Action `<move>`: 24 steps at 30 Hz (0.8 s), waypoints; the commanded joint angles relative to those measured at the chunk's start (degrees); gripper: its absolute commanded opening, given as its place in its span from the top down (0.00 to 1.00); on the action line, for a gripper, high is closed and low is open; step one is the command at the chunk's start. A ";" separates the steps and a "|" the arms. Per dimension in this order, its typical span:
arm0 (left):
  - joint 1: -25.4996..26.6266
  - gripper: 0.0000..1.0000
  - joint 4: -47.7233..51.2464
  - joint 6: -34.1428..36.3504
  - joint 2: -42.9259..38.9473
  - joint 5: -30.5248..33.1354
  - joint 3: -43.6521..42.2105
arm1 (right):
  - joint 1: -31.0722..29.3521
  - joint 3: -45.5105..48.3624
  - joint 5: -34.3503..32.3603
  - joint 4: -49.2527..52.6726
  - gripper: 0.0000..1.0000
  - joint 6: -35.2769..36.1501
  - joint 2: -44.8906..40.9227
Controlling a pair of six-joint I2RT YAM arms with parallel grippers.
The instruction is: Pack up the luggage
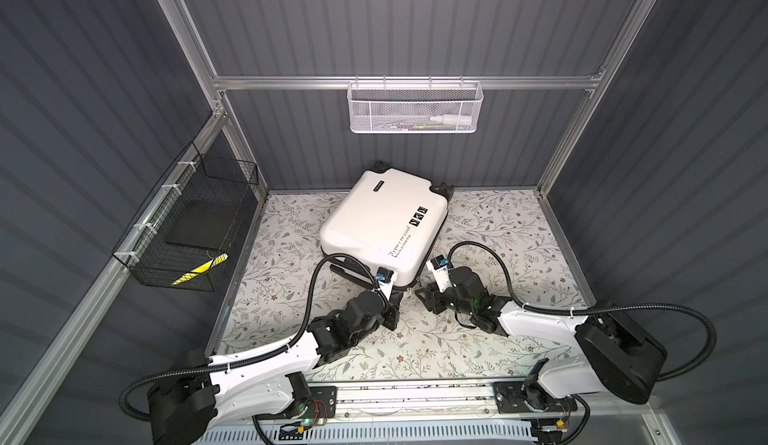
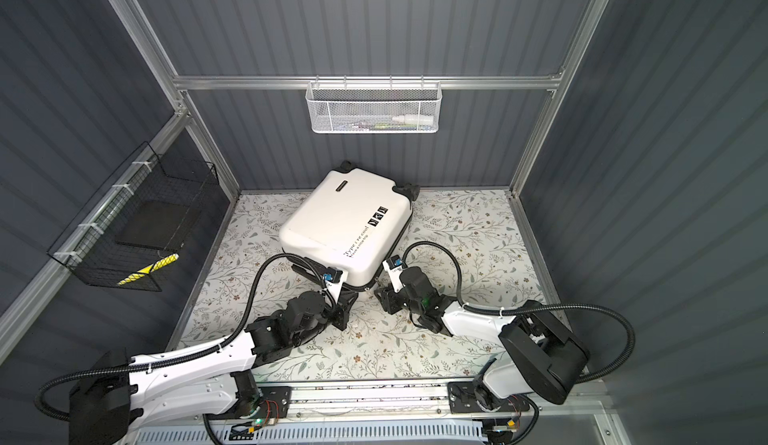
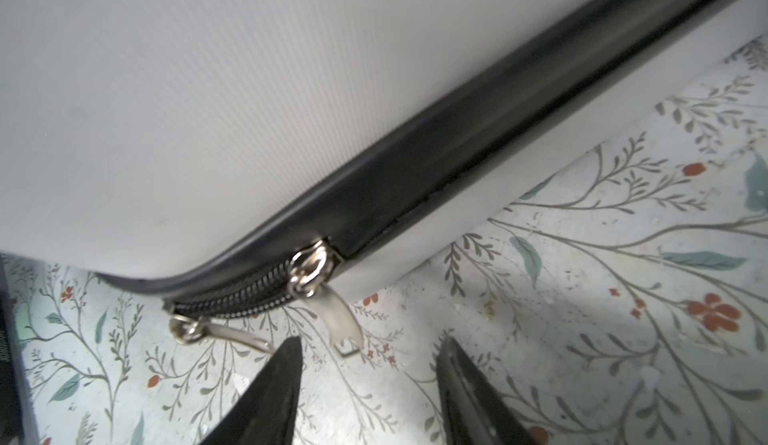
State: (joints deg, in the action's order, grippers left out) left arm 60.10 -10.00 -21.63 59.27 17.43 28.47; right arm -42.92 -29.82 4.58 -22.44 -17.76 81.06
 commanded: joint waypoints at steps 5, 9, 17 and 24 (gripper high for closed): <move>0.26 0.45 4.44 -0.96 -3.39 3.12 2.28 | -0.34 -2.54 -2.12 -1.46 0.54 0.36 1.28; 0.23 0.40 4.64 -1.05 -3.97 3.54 3.07 | -0.62 -3.14 -1.95 -1.47 0.54 0.40 1.78; 0.20 0.27 6.00 -1.16 -3.74 4.85 4.64 | -0.81 -3.93 -2.22 -0.47 0.71 0.89 2.19; 0.20 0.12 9.00 -0.90 -2.89 7.52 7.41 | -0.77 -3.24 -2.04 -0.15 0.89 1.06 2.00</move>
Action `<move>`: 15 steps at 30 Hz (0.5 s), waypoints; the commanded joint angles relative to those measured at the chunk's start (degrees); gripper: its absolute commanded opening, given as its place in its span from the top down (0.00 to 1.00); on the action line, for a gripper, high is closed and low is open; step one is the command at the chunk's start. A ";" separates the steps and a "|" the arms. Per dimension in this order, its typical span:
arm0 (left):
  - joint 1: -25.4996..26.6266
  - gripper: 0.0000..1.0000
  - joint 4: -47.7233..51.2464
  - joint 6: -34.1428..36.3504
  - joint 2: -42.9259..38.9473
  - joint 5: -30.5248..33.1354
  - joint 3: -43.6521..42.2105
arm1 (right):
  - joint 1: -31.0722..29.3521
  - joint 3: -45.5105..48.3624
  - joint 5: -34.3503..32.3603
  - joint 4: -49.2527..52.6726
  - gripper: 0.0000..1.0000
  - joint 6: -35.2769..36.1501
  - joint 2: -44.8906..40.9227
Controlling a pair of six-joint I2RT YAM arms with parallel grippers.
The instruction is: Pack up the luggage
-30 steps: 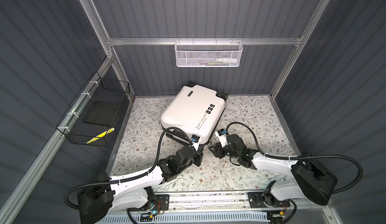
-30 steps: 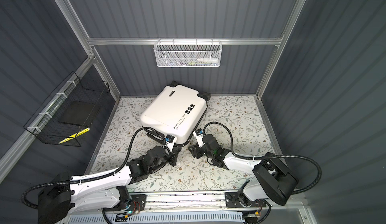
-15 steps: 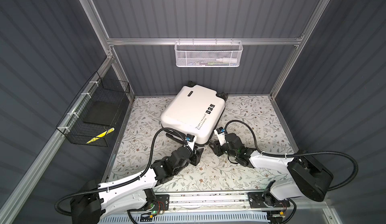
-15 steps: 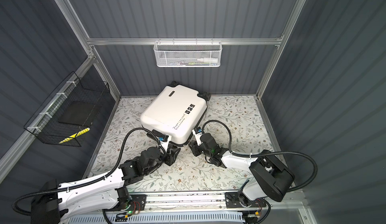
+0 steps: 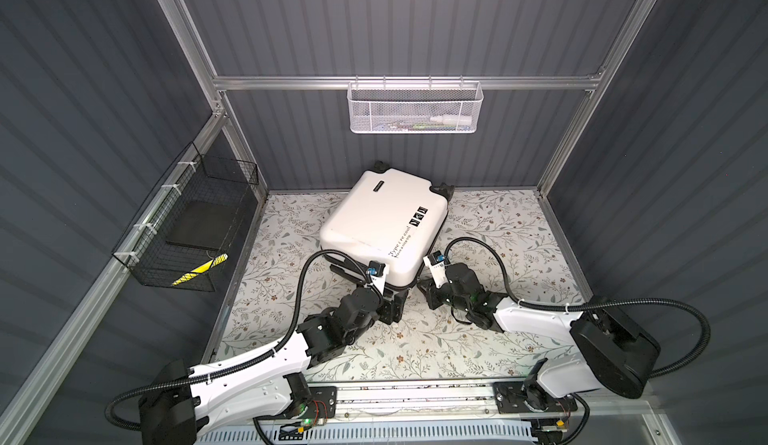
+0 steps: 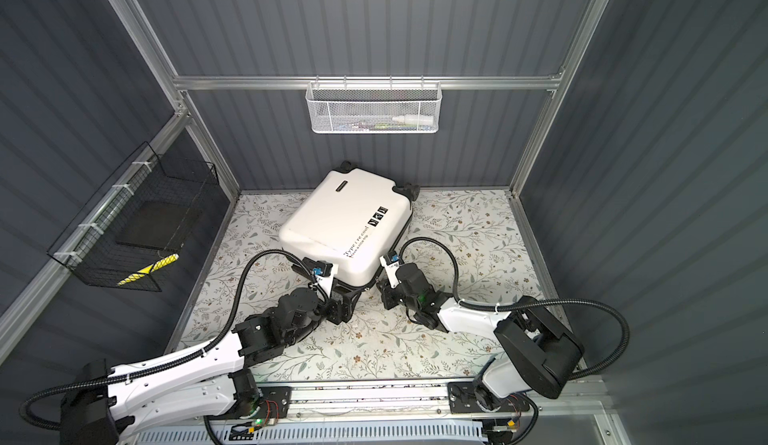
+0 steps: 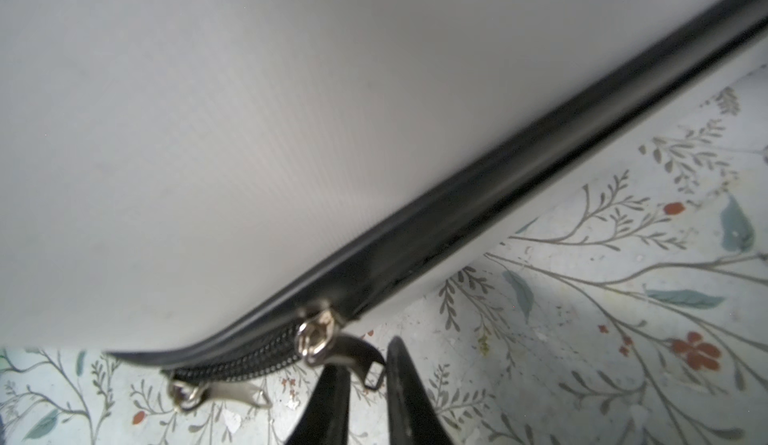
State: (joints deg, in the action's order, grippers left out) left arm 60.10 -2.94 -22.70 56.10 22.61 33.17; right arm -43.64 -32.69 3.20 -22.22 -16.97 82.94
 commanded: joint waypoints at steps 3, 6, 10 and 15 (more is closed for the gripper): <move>0.03 0.06 3.82 0.27 0.97 4.14 4.61 | -0.05 -0.21 0.03 -0.37 0.94 0.23 -0.03; -0.79 0.03 6.41 -0.27 2.14 5.70 6.70 | -0.09 0.23 0.57 -0.37 1.00 0.11 -0.39; -3.61 0.02 11.20 -3.17 4.22 6.74 9.64 | -0.05 0.67 1.23 -0.37 1.00 -0.17 -1.11; -8.62 0.02 17.43 -9.26 6.49 6.72 11.90 | -0.11 0.83 2.22 0.37 1.00 -0.34 -1.97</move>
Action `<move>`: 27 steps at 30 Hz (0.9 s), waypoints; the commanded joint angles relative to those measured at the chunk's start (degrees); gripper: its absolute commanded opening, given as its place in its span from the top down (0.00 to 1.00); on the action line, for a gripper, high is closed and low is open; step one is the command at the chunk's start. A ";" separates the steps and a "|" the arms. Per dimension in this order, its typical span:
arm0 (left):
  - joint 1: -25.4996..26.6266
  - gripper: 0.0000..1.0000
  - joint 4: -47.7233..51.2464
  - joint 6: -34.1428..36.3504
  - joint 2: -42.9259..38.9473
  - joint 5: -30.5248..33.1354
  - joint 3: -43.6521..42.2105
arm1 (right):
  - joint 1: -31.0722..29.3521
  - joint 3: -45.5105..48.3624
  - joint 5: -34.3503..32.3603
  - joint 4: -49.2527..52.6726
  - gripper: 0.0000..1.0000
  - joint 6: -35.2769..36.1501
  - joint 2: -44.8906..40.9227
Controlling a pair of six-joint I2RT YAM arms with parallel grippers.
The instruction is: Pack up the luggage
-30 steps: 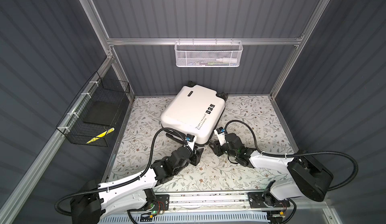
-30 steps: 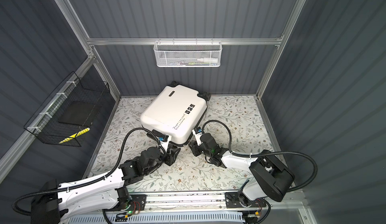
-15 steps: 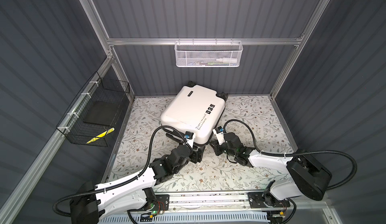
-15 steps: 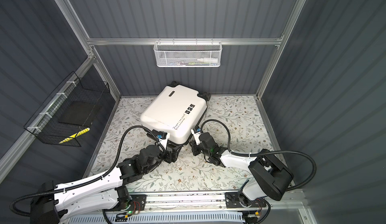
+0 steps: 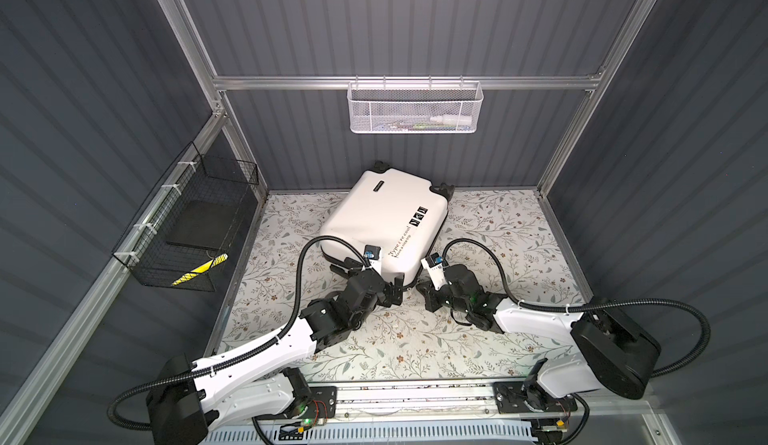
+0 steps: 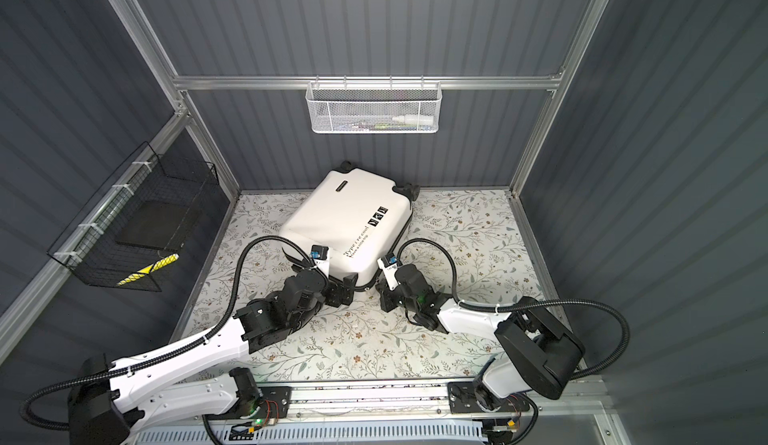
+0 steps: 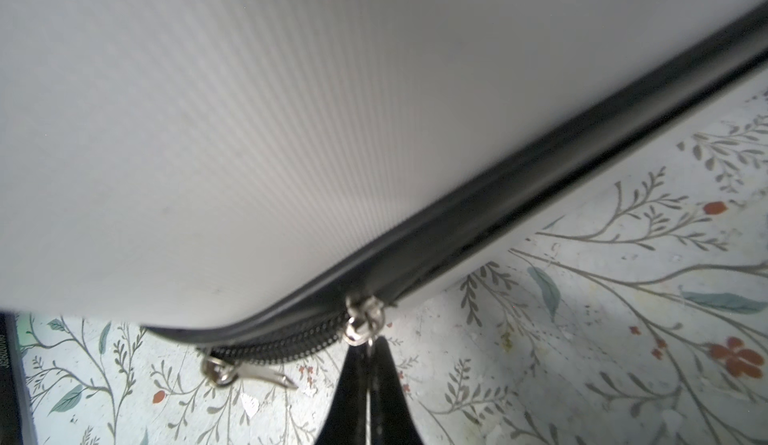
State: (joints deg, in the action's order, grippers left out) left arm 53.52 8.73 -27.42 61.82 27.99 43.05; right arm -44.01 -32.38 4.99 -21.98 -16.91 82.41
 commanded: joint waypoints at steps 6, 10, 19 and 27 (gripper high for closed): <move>-3.17 0.01 7.57 -6.83 4.67 0.33 3.75 | -0.75 0.77 1.08 1.25 1.00 0.02 -2.49; -3.16 0.01 7.49 -7.54 7.18 -0.41 4.50 | -2.45 1.03 0.99 1.93 1.00 0.30 -3.37; -3.18 0.02 5.51 -7.81 9.47 -1.94 5.05 | -10.43 1.85 -1.89 2.02 1.00 0.71 -4.89; -3.17 0.02 4.97 -7.21 9.96 -2.80 5.46 | -11.37 3.15 -4.95 0.88 1.00 -0.91 -3.13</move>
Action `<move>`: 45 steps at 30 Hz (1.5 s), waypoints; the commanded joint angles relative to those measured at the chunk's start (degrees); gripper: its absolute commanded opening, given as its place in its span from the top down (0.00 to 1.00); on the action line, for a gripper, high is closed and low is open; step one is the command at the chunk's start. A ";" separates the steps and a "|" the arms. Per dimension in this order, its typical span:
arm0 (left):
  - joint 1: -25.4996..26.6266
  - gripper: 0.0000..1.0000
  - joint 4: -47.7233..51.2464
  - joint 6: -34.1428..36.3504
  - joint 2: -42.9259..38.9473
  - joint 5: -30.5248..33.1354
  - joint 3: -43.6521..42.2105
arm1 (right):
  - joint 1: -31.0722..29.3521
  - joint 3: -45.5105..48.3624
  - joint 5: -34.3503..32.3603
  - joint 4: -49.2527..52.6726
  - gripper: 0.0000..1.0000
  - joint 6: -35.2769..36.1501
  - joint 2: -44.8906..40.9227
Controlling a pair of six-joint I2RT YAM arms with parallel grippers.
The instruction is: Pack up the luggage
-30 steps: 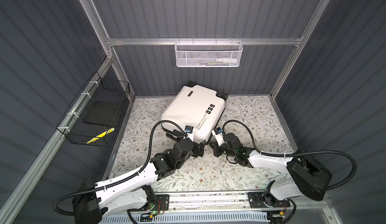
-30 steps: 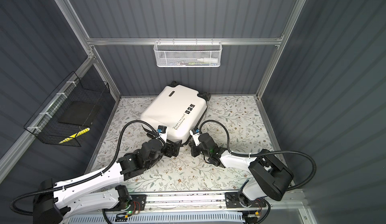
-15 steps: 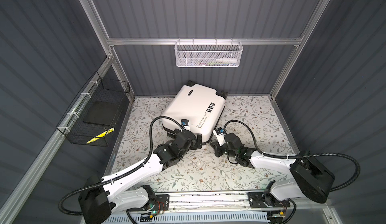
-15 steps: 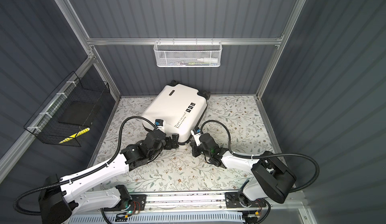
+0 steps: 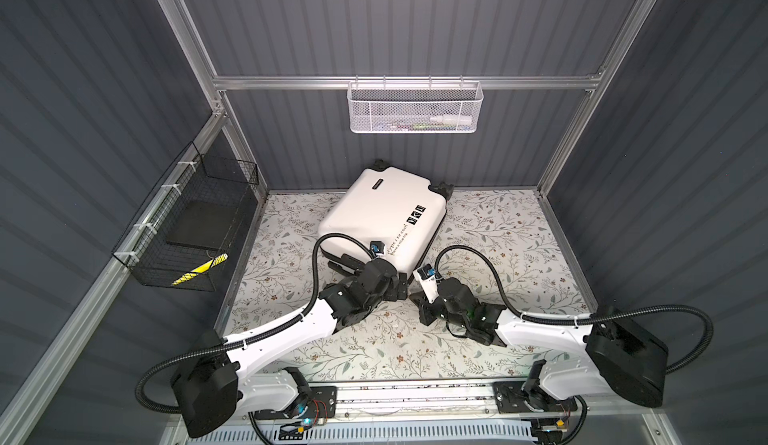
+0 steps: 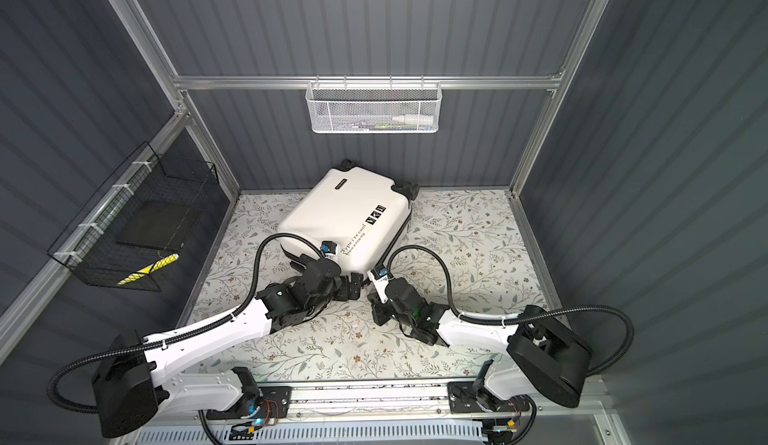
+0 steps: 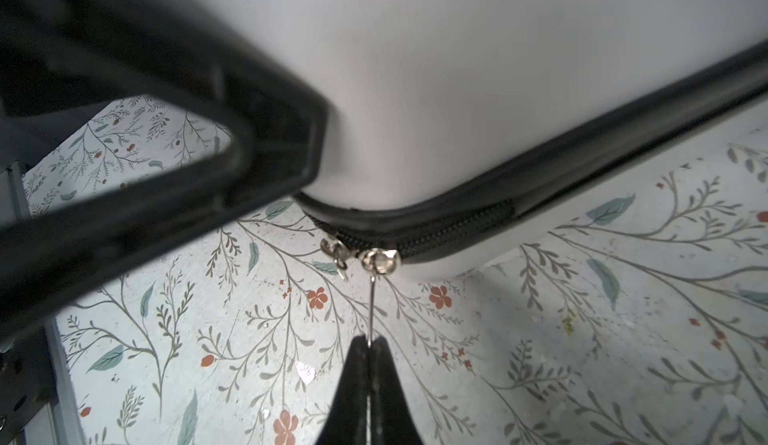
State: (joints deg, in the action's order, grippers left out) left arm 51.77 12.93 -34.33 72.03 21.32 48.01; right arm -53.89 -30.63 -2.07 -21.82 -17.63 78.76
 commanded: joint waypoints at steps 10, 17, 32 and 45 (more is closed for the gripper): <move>-2.26 0.00 7.23 4.85 -2.84 5.15 7.15 | -1.04 2.30 0.85 4.72 0.32 -2.40 -5.39; -13.77 0.00 12.11 11.45 -2.72 -1.05 15.81 | 0.03 3.20 0.57 9.59 0.14 -5.42 -12.45; -39.22 0.00 13.73 20.79 14.12 -21.43 36.14 | 13.04 4.66 6.84 22.86 0.01 -13.08 -30.21; -45.70 0.00 5.84 22.26 21.32 -40.64 33.83 | 28.66 3.06 14.61 31.30 0.01 -16.47 -39.41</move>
State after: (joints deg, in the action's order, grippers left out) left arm 5.91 22.13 -13.43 94.24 -11.49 83.13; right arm -26.46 -26.52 9.96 6.44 -33.26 40.49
